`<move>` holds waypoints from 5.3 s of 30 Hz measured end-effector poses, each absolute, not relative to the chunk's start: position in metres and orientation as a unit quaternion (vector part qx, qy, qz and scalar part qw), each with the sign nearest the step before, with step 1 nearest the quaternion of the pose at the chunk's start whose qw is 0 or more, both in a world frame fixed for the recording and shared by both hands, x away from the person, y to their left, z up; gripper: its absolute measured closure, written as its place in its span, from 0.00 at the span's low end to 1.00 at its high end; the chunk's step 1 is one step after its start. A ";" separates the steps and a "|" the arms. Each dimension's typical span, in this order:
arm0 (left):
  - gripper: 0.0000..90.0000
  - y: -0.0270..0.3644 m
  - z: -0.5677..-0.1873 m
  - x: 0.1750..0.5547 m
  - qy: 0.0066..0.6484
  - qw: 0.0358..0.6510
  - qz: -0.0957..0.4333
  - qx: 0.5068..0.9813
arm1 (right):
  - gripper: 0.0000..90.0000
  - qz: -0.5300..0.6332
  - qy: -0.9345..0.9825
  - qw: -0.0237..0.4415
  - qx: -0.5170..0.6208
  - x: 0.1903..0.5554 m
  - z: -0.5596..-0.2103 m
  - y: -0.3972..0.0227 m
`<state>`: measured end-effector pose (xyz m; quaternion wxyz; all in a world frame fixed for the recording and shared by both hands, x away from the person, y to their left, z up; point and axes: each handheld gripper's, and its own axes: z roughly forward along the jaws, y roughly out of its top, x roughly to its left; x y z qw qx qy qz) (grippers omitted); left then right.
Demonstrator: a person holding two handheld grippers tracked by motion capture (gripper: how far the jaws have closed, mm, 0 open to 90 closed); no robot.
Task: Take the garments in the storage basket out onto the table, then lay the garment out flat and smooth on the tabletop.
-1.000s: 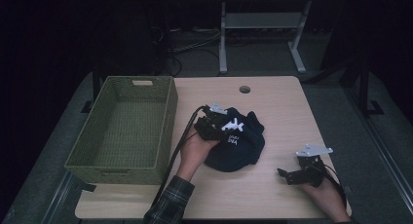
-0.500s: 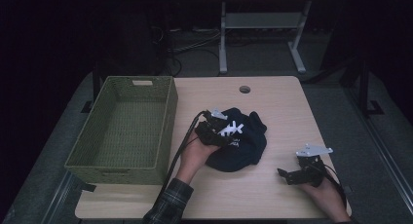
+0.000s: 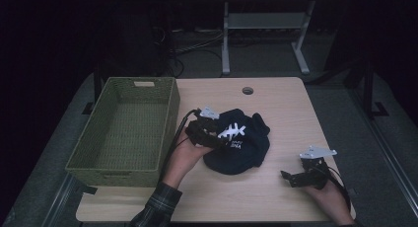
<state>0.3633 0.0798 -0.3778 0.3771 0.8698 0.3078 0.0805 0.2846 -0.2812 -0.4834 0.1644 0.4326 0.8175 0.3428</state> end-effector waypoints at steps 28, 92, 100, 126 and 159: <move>0.44 0.102 -0.376 0.353 0.314 0.382 0.088 0.865 | 0.10 0.335 0.818 0.163 0.439 0.289 -0.472 -0.279; 0.95 0.009 -0.341 0.390 0.207 0.413 0.094 0.882 | 0.27 0.386 0.809 0.131 0.425 0.319 -0.442 -0.257; 0.95 0.015 -0.332 0.389 0.214 0.431 0.094 0.871 | 0.29 0.421 0.807 0.115 0.398 0.314 -0.433 -0.245; 0.94 0.043 -0.336 0.386 0.232 0.441 0.089 0.862 | 0.94 0.510 0.782 0.127 0.334 0.319 -0.380 -0.239; 0.66 0.078 -0.389 0.375 0.295 0.438 0.057 0.847 | 0.95 0.489 0.825 0.085 0.271 0.342 -0.381 -0.167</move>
